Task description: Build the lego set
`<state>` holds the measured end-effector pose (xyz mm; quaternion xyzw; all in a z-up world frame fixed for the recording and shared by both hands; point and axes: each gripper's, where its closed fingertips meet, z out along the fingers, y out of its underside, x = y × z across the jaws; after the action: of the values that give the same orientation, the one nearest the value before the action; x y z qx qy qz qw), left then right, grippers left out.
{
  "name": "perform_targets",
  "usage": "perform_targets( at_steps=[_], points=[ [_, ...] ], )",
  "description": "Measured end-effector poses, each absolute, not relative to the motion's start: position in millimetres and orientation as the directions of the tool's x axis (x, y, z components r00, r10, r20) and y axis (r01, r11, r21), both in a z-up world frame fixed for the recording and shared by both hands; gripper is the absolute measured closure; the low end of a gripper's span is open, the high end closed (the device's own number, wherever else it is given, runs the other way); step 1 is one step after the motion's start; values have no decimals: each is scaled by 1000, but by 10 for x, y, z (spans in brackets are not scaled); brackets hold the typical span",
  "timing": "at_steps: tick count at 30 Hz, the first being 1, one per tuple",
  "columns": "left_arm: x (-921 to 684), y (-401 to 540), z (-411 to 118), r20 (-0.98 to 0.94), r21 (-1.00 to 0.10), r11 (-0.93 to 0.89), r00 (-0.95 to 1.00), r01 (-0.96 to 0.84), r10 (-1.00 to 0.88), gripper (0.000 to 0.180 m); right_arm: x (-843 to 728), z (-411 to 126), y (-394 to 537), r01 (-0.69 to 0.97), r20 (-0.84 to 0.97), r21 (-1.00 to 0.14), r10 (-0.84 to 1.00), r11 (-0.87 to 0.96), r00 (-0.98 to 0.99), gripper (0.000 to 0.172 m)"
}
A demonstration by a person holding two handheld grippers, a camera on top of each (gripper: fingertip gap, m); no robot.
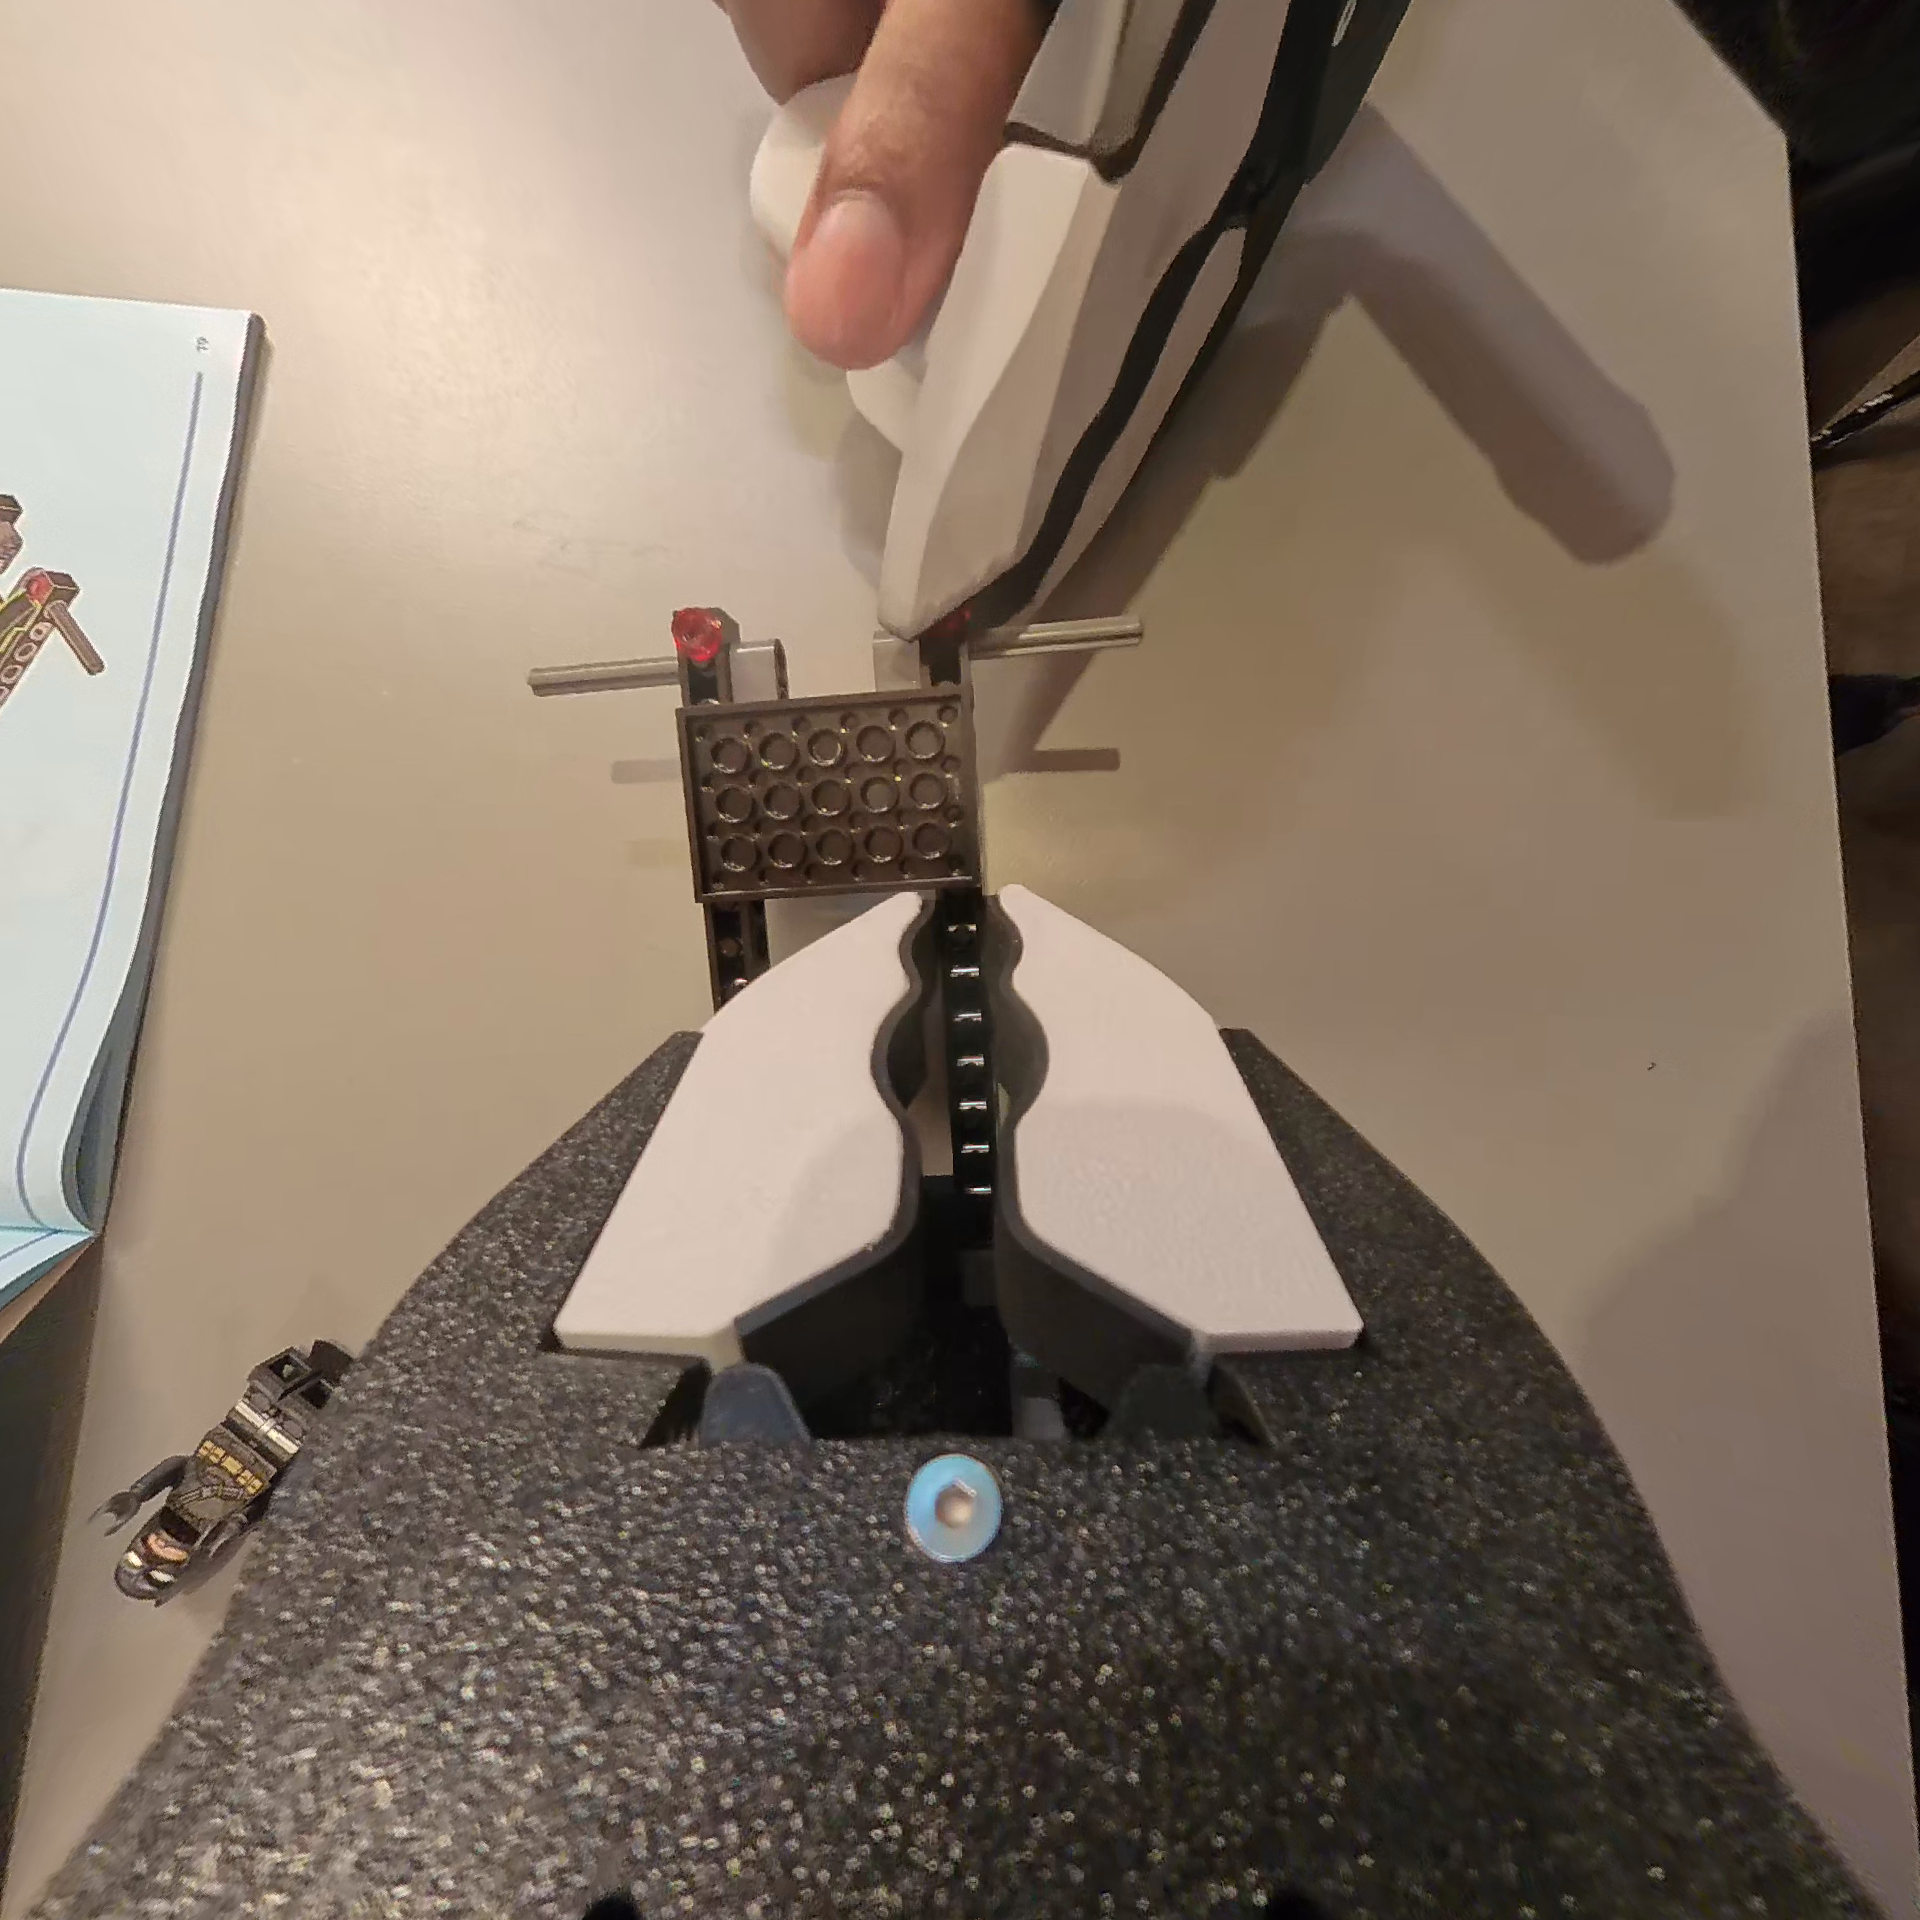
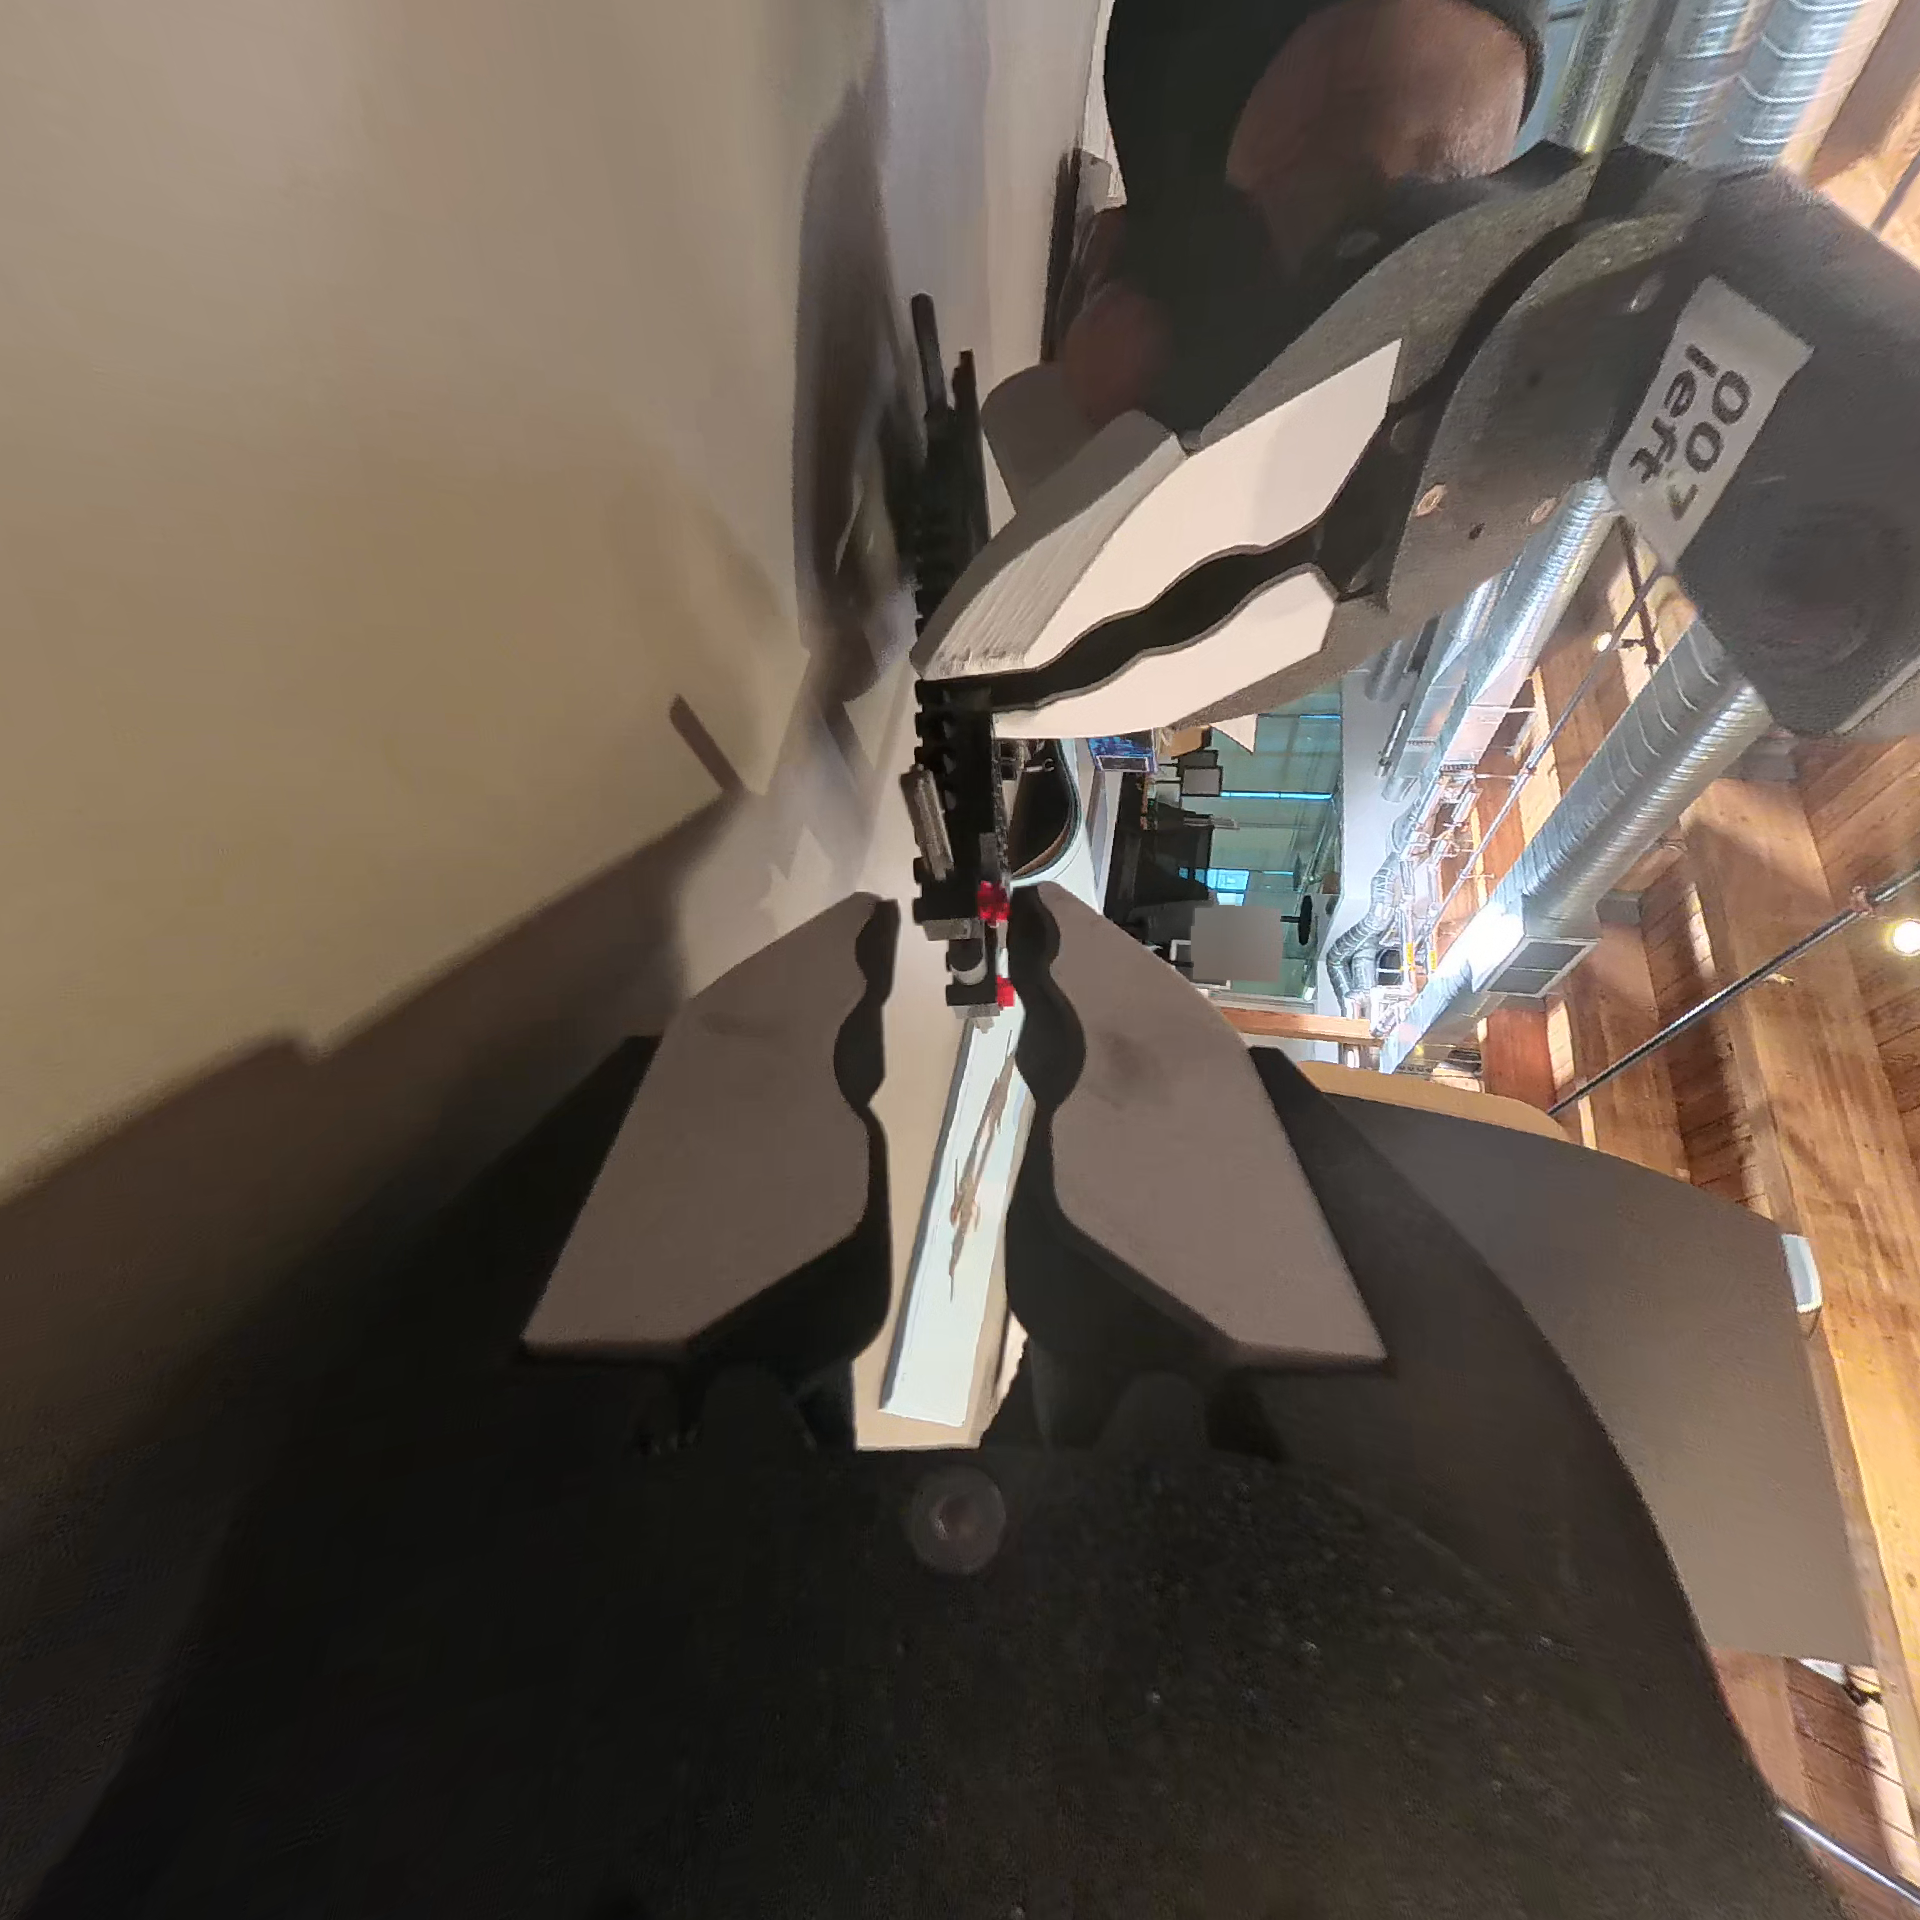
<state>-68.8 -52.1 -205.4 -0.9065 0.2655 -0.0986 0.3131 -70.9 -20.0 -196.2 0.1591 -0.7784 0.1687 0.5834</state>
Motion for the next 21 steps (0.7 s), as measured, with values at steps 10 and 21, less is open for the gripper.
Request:
perform_targets(
  at_steps=[10, 21],
  points=[
    [-665, -521, -2041, 28, -633, -655, 834, -412, -551, 173, -701, -1939, -186, -440, 961, -86, -42, 894, -273, 155],
    [-631, -516, -2040, 37, -643, -646, 825, -412, -563, 173, -661, -1952, -172, -415, 935, -142, -16, 898, -355, 156]
  ],
)
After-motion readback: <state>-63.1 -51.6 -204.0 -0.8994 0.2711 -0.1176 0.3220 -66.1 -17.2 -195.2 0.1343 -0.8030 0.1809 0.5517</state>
